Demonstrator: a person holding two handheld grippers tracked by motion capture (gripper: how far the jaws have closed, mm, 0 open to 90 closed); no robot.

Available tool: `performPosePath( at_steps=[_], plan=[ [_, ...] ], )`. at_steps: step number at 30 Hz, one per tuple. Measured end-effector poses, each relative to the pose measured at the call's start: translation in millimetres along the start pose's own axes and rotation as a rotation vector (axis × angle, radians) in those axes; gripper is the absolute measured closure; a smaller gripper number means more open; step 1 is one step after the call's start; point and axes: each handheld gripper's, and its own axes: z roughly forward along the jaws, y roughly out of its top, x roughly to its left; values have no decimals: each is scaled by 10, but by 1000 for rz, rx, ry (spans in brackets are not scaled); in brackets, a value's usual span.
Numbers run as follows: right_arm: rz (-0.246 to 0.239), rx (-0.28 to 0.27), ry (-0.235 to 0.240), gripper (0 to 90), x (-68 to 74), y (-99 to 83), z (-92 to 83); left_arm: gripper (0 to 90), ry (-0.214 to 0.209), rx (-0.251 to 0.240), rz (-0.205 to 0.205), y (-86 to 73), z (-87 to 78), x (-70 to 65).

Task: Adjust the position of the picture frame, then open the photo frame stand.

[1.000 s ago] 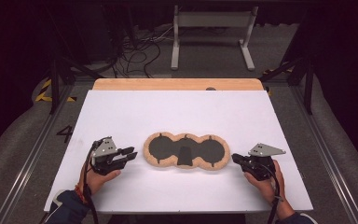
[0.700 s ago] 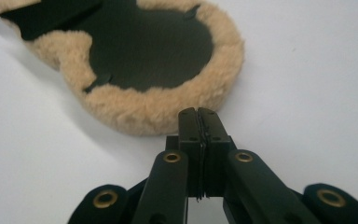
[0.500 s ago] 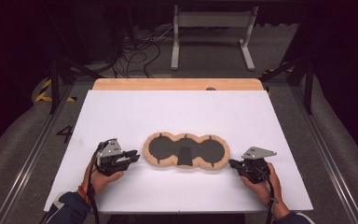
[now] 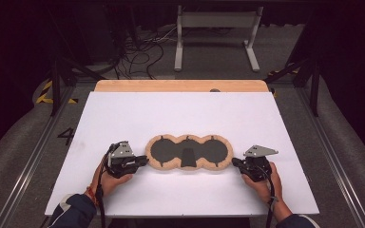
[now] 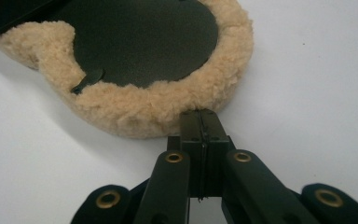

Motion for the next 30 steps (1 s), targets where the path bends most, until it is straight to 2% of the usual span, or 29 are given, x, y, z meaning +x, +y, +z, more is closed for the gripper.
performPosePath(
  at_steps=[4, 10, 12, 14, 19, 23, 24, 27, 30],
  plan=[
    [-8, -11, -3, 895, 7, -5, -44, 781, 17, -16, -3, -23, -79, 16],
    [4, -33, 26, 880, -18, -27, -135, 722, 61, -39, 14, -136, -269, 83],
    [7, -36, 38, 863, -24, -31, -158, 708, 66, -54, -15, -185, -333, 110],
    [10, -43, 46, 849, -29, -36, -180, 679, 80, -57, -12, -222, -400, 123],
    [5, -52, 75, 807, -2, -30, -224, 629, 97, -64, -8, -251, -475, 41],
    [-5, -62, 103, 771, 33, -30, -255, 520, 118, -57, 3, -291, -515, -32],
    [-8, -63, 108, 762, 45, -30, -260, 520, 120, -55, 1, -314, -520, -47],
    [-13, -71, 122, 738, 70, -26, -275, 444, 139, -44, -14, -372, -527, -57],
    [-20, -72, 125, 718, 85, -19, -281, 415, 141, -51, -22, -387, -531, -63]
  ],
)
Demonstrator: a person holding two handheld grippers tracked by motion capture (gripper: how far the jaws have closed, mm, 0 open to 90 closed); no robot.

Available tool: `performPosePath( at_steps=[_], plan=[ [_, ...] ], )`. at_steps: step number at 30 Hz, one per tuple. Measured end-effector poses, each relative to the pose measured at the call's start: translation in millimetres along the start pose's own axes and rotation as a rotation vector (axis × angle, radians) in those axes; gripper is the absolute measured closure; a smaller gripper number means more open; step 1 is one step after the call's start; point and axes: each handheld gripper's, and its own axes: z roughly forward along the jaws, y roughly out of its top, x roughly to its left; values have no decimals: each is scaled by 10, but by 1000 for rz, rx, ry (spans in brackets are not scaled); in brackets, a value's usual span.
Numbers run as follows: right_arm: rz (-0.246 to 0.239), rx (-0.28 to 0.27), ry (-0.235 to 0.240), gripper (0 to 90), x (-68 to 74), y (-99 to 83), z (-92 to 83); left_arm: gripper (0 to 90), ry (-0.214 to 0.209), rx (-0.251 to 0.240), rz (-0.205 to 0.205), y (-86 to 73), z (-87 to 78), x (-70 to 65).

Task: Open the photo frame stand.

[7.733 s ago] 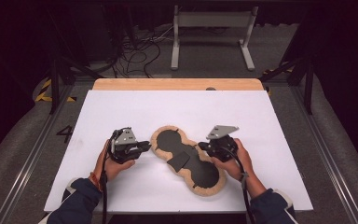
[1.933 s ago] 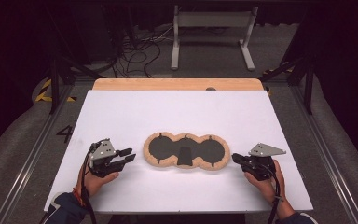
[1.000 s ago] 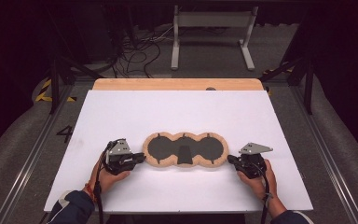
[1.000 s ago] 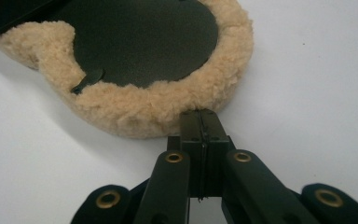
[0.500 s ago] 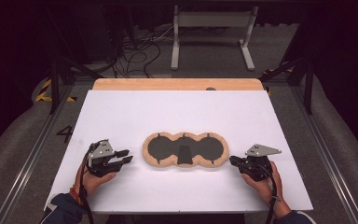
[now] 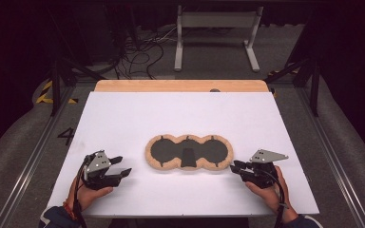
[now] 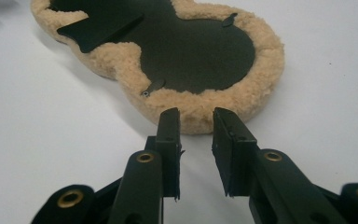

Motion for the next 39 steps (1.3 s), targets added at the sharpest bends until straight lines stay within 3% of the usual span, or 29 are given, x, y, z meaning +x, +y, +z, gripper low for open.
performPosePath(
  at_steps=[5, 10, 14, 16, 20, 24, 31, 35, 39],
  plan=[
    [-22, 10, -3, 719, 50, -1, 3, 380, 17, 10, 39, -3, -4, -38],
    [-47, 14, 13, 760, 104, 19, -10, 368, 17, 4, 12, 2, 25, 7],
    [-52, 1, 60, 769, 173, 51, -25, 365, 17, 0, 6, 2, 31, 15],
    [-49, 8, 94, 773, 222, 60, 25, 363, 20, 2, 3, 3, 38, 11],
    [-80, 37, 123, 762, 344, 109, 154, 356, 17, 0, -3, 6, 44, 3],
    [-81, 48, 151, 761, 445, 185, 295, 346, 15, 2, -6, 19, 67, -9],
    [-72, 67, 184, 760, 560, 288, 491, 329, 10, 10, -6, 27, 81, -57],
    [-95, 88, 193, 754, 642, 335, 614, 322, 11, 12, 4, 27, 77, -48],
    [-71, 88, 194, 746, 642, 357, 662, 317, 4, 12, -1, 23, 88, -49]
  ],
)
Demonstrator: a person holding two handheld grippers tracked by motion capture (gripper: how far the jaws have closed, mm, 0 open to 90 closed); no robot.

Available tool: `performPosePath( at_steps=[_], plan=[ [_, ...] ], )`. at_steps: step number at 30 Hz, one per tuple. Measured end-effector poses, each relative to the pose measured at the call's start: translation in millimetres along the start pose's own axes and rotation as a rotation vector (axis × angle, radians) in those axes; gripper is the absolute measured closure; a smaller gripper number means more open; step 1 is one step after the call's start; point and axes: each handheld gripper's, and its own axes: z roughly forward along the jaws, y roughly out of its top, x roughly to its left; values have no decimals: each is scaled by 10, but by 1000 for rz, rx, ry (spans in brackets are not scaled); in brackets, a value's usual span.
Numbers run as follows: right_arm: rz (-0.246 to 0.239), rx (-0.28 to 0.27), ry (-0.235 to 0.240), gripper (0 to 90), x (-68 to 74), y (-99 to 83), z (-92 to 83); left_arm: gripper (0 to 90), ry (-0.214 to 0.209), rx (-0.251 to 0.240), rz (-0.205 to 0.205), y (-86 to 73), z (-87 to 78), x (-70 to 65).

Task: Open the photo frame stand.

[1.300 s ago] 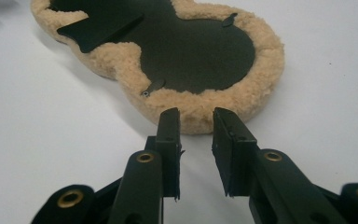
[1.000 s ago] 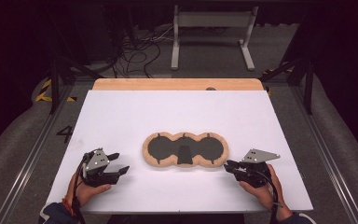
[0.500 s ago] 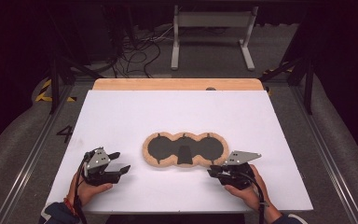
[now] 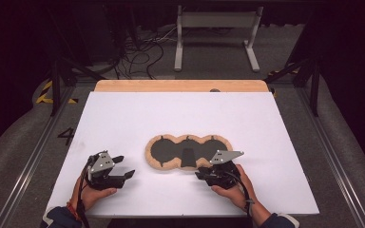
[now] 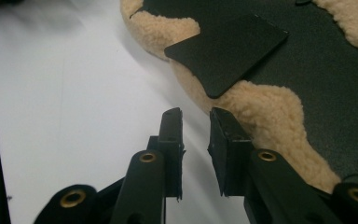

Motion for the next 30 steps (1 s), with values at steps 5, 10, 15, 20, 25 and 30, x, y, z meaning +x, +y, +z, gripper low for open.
performPosePath(
  at_steps=[5, 10, 15, 20, 25, 30],
  plan=[
    [29, 0, 7, 721, -30, 34, 61, 315, -7, -2, 13, 8, 3, -5],
    [68, -10, 29, 678, -57, 40, 55, 313, -5, 6, 6, 10, 19, -9],
    [132, -26, 63, 666, -111, 62, 94, 309, -10, 6, 7, 19, 30, -17],
    [202, -54, 118, 620, -160, 87, 108, 303, -6, 6, 1, 21, 40, -5],
    [318, -81, 195, 568, -233, 109, 129, 297, -3, 8, -3, 42, 62, -9],
    [428, -114, 239, 543, -300, 118, 147, 278, -13, 14, -7, 72, 103, -7]
  ],
)
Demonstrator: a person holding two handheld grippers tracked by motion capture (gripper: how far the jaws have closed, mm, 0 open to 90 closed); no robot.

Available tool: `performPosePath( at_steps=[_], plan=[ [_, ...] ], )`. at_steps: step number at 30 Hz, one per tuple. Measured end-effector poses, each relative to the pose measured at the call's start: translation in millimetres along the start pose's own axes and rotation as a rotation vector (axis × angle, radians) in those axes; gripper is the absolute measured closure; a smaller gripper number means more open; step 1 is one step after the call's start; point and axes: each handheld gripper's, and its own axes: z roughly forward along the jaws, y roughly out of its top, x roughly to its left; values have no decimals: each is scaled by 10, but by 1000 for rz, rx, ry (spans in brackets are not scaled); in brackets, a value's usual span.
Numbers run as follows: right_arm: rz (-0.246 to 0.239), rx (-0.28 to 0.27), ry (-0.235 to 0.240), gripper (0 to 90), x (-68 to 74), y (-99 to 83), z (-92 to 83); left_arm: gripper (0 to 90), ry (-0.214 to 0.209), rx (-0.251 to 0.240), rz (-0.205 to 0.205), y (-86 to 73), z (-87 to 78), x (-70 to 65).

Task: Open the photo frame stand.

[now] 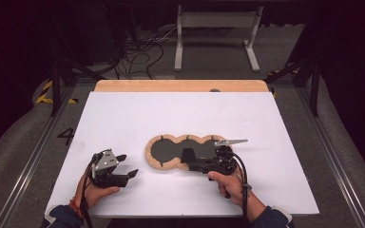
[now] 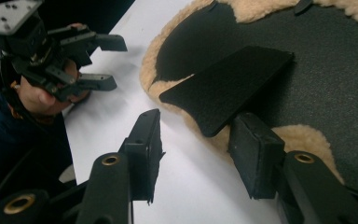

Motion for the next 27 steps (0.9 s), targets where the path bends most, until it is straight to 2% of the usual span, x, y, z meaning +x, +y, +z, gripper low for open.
performPosePath(
  at_steps=[5, 9, 10, 13, 14, 16, 22, 25, 26, 27],
  plan=[
    [76, -5, 23, 564, -30, 10, 9, 262, -5, -5, -11, 38, 28, 20],
    [126, -6, 13, 609, -47, 8, -18, 252, -3, -4, -15, 49, 39, 26],
    [163, -14, 17, 625, -66, 2, -19, 250, -7, -4, -20, 52, 45, 28],
    [216, -31, 31, 623, -107, 12, -11, 238, -14, 3, -23, 70, 77, 42],
    [225, -38, 33, 618, -117, 19, -8, 235, -11, 5, -15, 78, 87, 54],
    [244, -40, 34, 605, -129, 36, 6, 230, -10, 11, -23, 100, 116, 70],
    [293, -48, 64, 583, -169, 50, 67, 219, -39, -3, -47, 169, 178, 131],
    [325, -48, 82, 575, -181, 60, 91, 211, -56, -16, -80, 235, 231, 180],
    [335, -52, 87, 570, -181, 61, 100, 207, -68, -17, -104, 258, 268, 201],
    [342, -54, 91, 565, -181, 64, 116, 201, -68, -12, -103, 281, 294, 229]
  ],
)
